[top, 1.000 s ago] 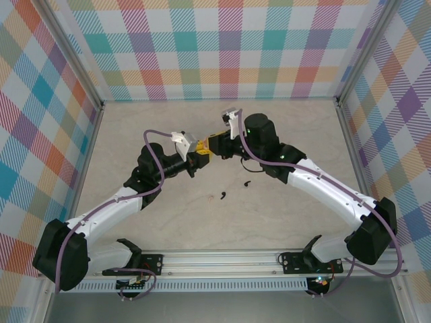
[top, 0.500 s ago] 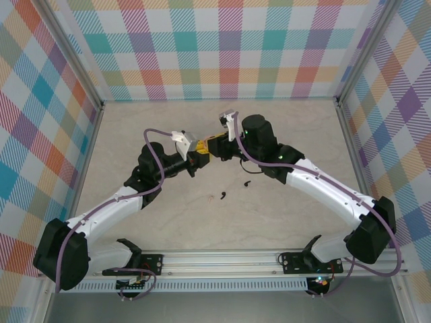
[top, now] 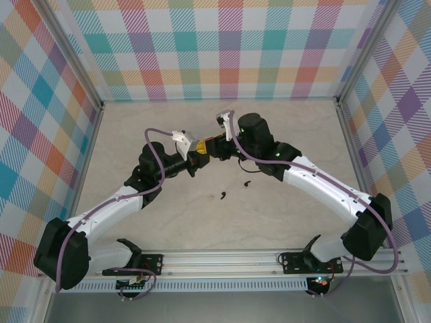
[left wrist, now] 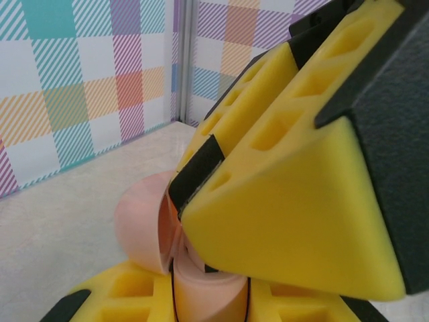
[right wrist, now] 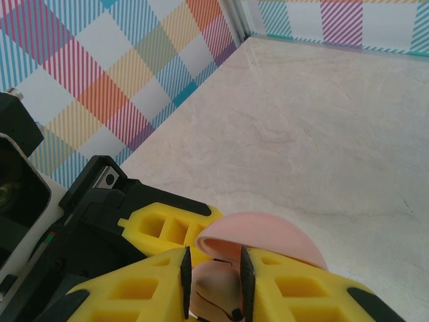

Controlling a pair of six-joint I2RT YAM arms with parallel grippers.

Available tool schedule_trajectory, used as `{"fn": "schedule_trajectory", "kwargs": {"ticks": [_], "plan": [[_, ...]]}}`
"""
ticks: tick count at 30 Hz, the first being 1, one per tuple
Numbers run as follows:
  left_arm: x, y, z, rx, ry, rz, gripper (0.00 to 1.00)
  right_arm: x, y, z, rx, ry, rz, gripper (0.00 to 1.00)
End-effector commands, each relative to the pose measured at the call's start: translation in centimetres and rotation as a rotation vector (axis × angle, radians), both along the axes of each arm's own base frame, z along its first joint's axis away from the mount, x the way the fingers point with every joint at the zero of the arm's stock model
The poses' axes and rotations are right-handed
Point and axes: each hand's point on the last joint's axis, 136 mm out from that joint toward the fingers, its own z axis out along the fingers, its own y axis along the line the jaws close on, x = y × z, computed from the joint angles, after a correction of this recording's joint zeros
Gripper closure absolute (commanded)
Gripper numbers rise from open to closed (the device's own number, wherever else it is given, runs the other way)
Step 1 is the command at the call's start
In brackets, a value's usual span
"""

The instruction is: Insert wireless bluetooth earbuds into charging case

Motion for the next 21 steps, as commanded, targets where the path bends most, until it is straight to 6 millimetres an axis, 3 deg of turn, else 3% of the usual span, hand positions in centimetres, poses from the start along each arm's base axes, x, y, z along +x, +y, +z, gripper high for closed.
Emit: {"fn": "schedule_trajectory", "kwargs": {"ticks": [1, 14, 21], "plan": [[-0.4, -0.8, 2.6, -0.037, -0.058, -0.043, 0.86, 0.0, 0.5, 0.7, -0.006, -0.024, 0.014, 0.68], [-0.1, -0.6, 1.8, -0.018, -0.028, -0.015, 0.86, 0.1, -0.4, 1.9, -0.004, -0.037, -0.024, 0.59], [0.6, 0.4, 1.2, -0.025, 0.026, 0.027, 0.86, 0.6, -3.7, 2.7, -0.024, -0.067, -0.154, 0.57]]}}
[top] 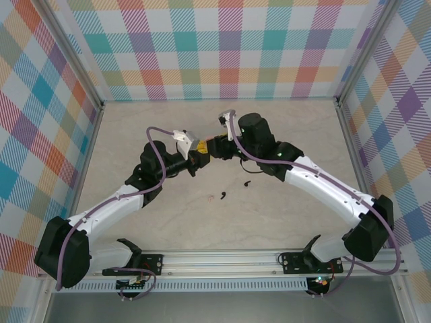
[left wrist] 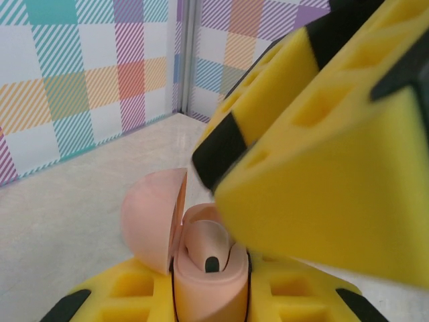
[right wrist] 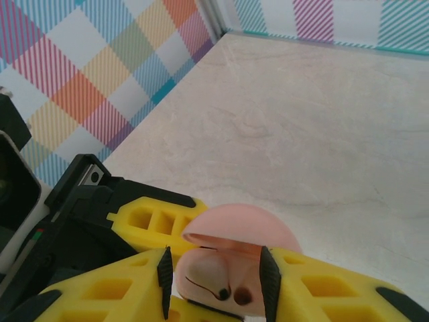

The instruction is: Insert wireless bluetooth earbuds into charging case

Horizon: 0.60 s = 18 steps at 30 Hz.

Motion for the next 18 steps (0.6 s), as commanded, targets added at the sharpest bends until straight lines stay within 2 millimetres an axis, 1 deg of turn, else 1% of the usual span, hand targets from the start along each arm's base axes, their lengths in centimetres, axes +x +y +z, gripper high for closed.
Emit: {"fn": "schedule_trajectory", "kwargs": {"ticks": [1, 4, 8, 10, 12, 14, 18], "plan": [[0.3, 0.6, 1.7, -0.038, 0.000, 0.024, 0.86, 0.1, -2.9, 2.5, 0.016, -0.064, -0.093, 0.57], [0.6, 1.3, 1.5, -0.044, 0.018, 0.043, 0.86, 0.4, -4.9, 1.6, -0.014, -0.050, -0.151, 0.56], [0.9, 2.5, 1.8, -0.055, 0.036, 0.074, 0.86, 0.5, -7.4, -0.5, -0.087, 0.002, -0.217, 0.55], [0.9, 3.1, 2.1, -0.060, 0.048, 0.085, 0.86, 0.3, -8.1, -1.7, -0.128, 0.025, -0.233, 0.55], [0.8, 3.5, 2.6, -0.072, 0.051, 0.086, 0.86, 0.1, -8.6, -3.1, -0.167, 0.061, -0.241, 0.55], [0.7, 4.1, 3.2, -0.084, 0.050, 0.095, 0.86, -0.3, -8.6, -4.7, -0.199, 0.111, -0.230, 0.55], [0.4, 4.9, 4.0, -0.079, 0.051, 0.114, 0.86, -1.2, -7.6, -8.0, -0.231, 0.231, -0.178, 0.55]]}}
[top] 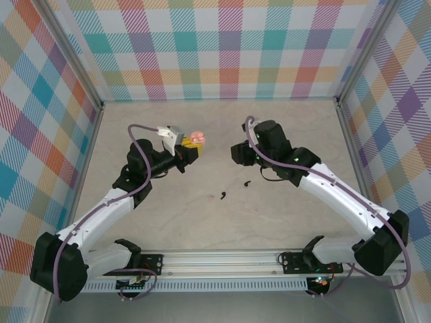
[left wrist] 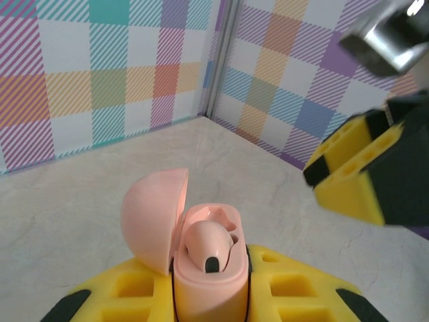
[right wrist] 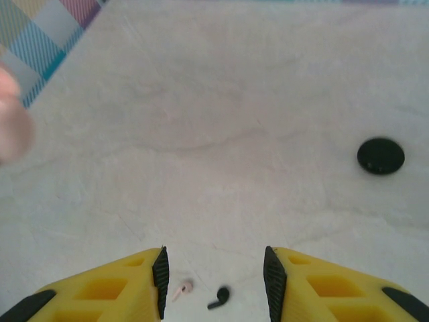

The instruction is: Insert wireless bluetooth earbuds into charging case

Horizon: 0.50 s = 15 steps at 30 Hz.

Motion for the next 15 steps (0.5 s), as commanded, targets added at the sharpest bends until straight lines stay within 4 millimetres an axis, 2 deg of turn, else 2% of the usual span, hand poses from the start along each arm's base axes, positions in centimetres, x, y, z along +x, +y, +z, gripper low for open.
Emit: {"fn": "schedule_trajectory", "kwargs": {"ticks": [1, 8, 15], "plan": [[-0.4, 0.8, 2.5, -0.022, -0.023, 0.014, 0.86, -1.3, 0.6, -3.7, -0.025, 0.154, 0.031, 0.55], [-1.4, 1.7, 3.2, -0.011, -0.023, 0.029, 0.86, -2.6, 3.8, -9.5, -0.003, 0.415, 0.080, 0.57], [-2.2, 1.8, 3.5, -0.012, -0.018, 0.017, 0.85, -4.2, 7.0, -13.5, -0.048, 0.584, 0.127, 0.59]]}}
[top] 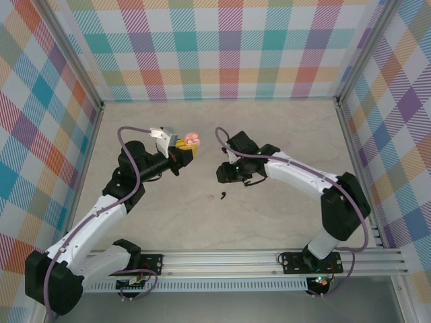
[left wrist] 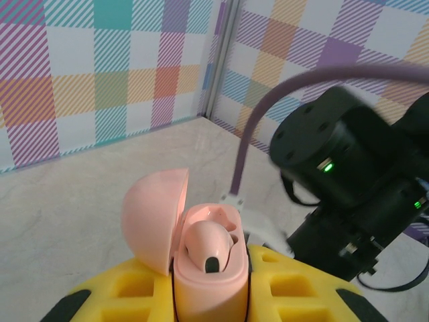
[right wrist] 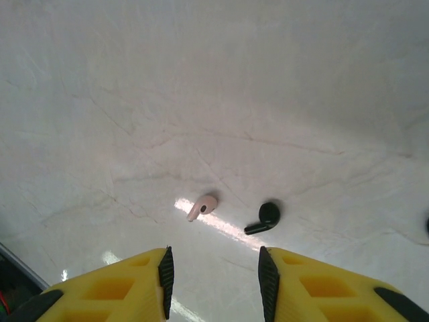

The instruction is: Insert wireless bluetooth earbuds into charging case

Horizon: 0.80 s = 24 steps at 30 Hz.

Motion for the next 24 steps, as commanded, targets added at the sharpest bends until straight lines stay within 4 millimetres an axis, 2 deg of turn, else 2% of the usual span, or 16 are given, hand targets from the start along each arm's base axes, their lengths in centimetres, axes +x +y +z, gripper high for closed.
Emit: {"fn": "schedule_trajectory", "kwargs": {"ticks": [1, 9, 24], "plan": [[-0.2, 0.5, 1.8, -0.013, -0.027, 0.008, 0.85, -1.3, 2.0, 0.0, 0.025, 0.090, 0.012, 0.59], [-0.3, 0.5, 1.6, -0.006, -0.014, 0.002, 0.85, -2.3, 3.1, -3.4, -0.055, 0.223, -0.039, 0.61], [-0.4, 0.4, 1.1, -0.001, 0.005, -0.008, 0.85, -3.3, 3.8, -6.5, -0.214, 0.297, -0.108, 0.62]]}}
